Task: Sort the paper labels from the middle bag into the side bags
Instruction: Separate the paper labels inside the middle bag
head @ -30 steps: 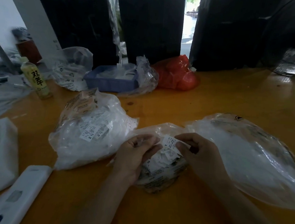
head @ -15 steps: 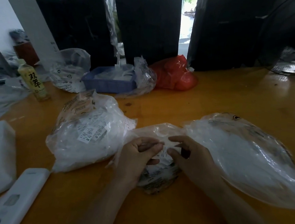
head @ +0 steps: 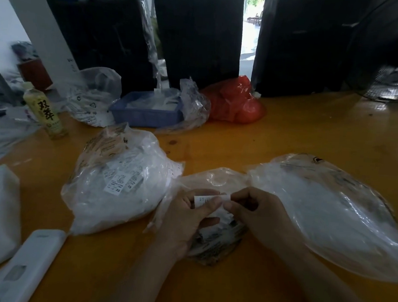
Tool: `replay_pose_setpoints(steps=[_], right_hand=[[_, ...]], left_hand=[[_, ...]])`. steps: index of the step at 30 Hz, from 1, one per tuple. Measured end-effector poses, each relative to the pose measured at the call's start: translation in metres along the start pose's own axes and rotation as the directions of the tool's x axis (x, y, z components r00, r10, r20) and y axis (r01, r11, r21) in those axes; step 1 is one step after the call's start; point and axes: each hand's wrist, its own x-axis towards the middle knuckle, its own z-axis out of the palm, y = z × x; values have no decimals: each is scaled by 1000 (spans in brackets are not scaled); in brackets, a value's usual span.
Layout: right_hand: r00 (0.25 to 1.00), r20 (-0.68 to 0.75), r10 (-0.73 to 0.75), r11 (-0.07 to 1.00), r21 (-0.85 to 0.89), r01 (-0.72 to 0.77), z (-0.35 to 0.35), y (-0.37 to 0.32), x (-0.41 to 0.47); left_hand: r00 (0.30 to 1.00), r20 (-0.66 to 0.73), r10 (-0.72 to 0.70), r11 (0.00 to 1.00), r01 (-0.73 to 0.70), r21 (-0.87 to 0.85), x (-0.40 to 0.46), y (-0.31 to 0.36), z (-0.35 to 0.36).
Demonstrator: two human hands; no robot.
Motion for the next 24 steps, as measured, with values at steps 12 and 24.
replay_pose_setpoints(steps=[12,24], right_hand=[[999,4,-43,995,-86,43,0,2,0],[981,-164,-102,973,-222,64,-15,0,-1]], left_hand=[[997,68,33,999,-32,-14,-2,4,2],[725,-43,687,570,-501,651,-8,27,-23]])
